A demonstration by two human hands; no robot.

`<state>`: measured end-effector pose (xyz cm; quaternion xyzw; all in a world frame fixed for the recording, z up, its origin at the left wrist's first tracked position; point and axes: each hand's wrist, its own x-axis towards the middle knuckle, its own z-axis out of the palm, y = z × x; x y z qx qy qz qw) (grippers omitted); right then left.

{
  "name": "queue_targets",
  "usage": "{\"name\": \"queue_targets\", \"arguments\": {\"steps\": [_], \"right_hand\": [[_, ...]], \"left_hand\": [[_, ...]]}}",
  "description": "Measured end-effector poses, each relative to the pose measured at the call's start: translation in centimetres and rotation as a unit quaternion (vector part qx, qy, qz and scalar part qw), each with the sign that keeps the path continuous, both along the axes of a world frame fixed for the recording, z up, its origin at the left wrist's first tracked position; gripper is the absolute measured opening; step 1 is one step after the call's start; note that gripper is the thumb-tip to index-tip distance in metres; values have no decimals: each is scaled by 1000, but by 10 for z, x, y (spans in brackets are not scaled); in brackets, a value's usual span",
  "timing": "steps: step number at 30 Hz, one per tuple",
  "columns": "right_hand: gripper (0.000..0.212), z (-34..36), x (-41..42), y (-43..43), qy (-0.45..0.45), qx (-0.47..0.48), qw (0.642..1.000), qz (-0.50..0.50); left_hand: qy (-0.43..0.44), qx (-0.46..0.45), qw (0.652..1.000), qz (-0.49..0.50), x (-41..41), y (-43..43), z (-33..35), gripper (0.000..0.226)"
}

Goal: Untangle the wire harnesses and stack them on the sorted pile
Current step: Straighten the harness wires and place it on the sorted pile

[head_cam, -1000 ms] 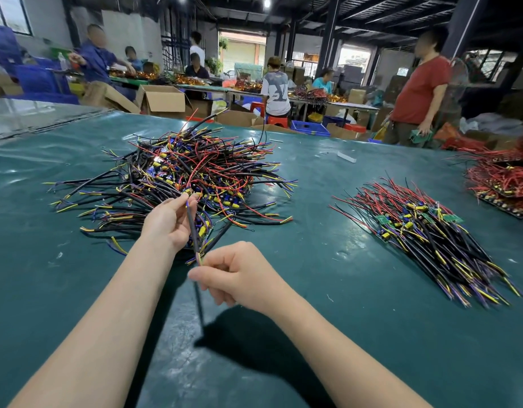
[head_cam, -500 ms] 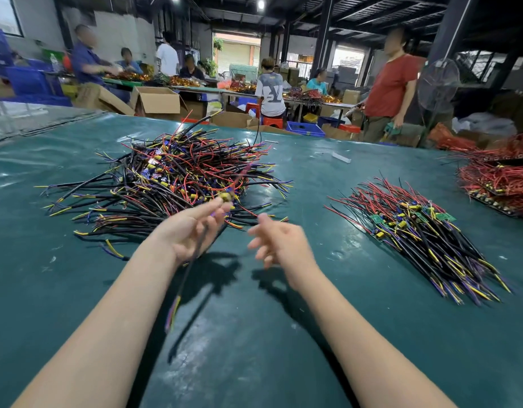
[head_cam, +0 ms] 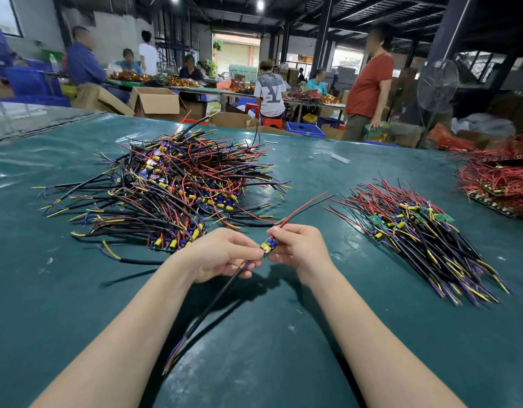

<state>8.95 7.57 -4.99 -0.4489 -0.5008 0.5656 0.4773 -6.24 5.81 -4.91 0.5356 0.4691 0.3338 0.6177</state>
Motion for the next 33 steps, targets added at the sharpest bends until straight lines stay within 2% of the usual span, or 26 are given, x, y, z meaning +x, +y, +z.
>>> {"name": "queue_targets", "arguments": {"steps": [3, 11, 16, 19, 22, 25, 26, 28, 31, 33], "right_hand": [[20, 2, 7, 5, 28, -2, 999, -14], [21, -5, 38, 22, 106, -7, 982, -154], [34, -5, 49, 29, 225, -137, 958, -112], [36, -3, 52, 35, 277, -160, 940, -119], [34, -3, 50, 37, 307, -156, 922, -179], [37, -9, 54, 37, 331, -135, 907, -221], [38, -10, 53, 37, 323, -132, 910, -223], [36, -9, 46, 32, 246, -111, 940, -209], [27, 0, 26, 24, 32, -2, 994, -105], [21, 7, 17, 17, -109, 84, 990, -14]], "left_hand": [[-4, 10, 1000, -24, -1, -1, -1, 15], [5, 5, 995, -97, 10, -8, -3, 22], [9, -4, 990, -141, 13, -12, -2, 27], [30, 2, 987, -160, 17, -10, 2, 30], [28, 21, 992, -123, 17, -8, 3, 33], [-15, 58, 998, 22, 15, -1, 2, 22], [-55, 57, 993, 90, 13, 2, 1, 20], [-132, 48, 970, 200, 6, 7, -1, 15], [-168, 51, 949, 260, 4, 10, -5, 8], [-186, 58, 943, 270, 8, 11, -5, 6]]}}
